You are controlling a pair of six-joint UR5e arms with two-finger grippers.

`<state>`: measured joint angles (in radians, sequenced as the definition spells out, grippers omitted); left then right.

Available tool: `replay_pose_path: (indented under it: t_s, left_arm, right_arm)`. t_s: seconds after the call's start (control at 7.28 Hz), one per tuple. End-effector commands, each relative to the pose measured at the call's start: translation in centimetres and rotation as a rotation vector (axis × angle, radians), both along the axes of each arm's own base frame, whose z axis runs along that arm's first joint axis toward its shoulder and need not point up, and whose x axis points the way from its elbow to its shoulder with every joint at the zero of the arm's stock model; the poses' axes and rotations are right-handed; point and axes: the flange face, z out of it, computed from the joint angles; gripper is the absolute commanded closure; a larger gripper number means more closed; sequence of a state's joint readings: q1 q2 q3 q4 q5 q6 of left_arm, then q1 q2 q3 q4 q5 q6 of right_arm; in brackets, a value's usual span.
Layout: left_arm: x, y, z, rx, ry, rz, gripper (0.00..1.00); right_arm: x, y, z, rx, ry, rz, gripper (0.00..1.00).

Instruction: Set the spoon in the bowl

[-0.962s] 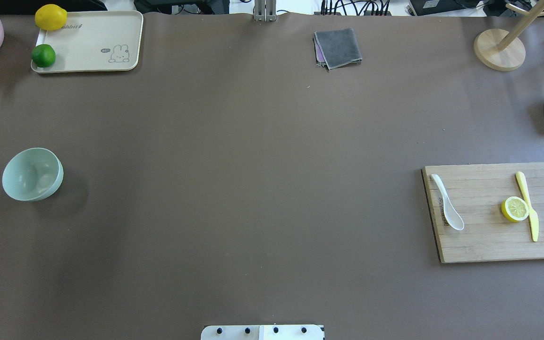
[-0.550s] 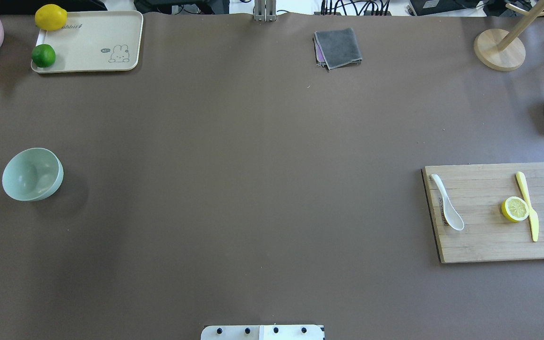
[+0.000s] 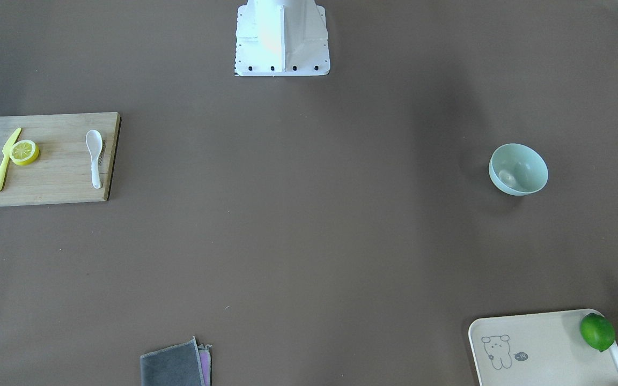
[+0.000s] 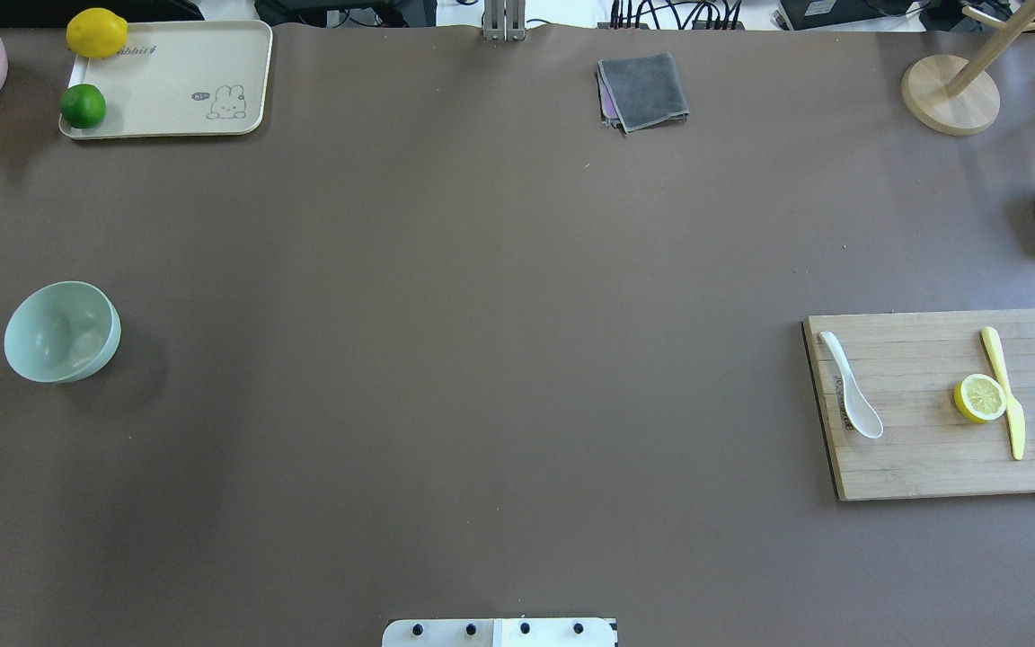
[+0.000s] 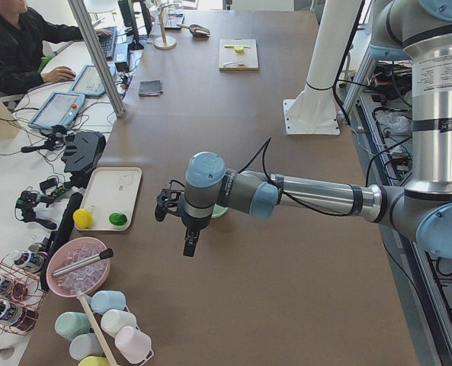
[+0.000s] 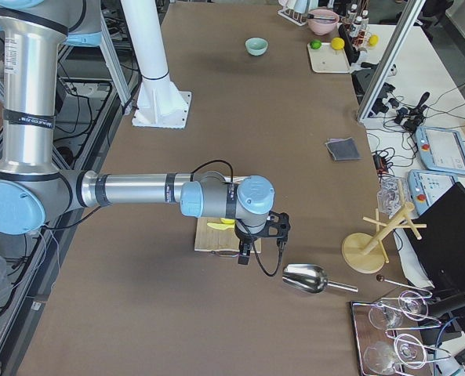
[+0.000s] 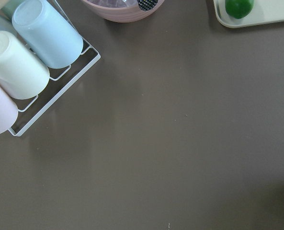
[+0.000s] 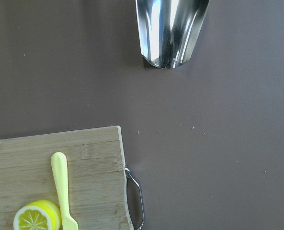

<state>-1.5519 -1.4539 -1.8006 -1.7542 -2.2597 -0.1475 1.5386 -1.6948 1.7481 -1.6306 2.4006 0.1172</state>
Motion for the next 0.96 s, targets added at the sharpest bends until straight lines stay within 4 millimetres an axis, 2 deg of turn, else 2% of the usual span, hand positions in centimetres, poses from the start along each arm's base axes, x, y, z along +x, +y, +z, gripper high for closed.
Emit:
replay_pose_path:
  t_s: [0.0,0.14,0.41,0.55,0.69,0.82]
  left_arm:
    - [0.0,0.1,0.0,-0.003,0.001,-0.004,0.02]
    - [-0.1,0.1,0.0,-0.002,0.000,-0.004,0.02]
    - [0.6,-0.5,-2.1,0.037,0.063,0.022,0.02]
    - [0.9,-1.2,-3.2,0.076,0.084,0.033,0.02]
    - [2.0,-1.5,-2.6,0.070,0.188,0.069,0.02]
    - [3.7,-2.9,-3.6,0.099,0.225,0.116,0.02]
  right_arm:
    - [0.0,-0.2,-0.4,0.007,0.000,0.001,0.00]
    - [0.0,-0.2,-0.8,0.015,-0.001,0.001,0.00]
    - [0.0,-1.6,-4.3,0.090,0.002,0.000,0.00]
    - [-0.1,-2.3,-5.3,0.111,-0.001,-0.002,0.00]
    - [-0.3,-2.7,-6.5,0.135,-0.020,-0.004,0.00]
    - [-0.3,-3.6,-7.6,0.162,-0.022,-0.009,0.00]
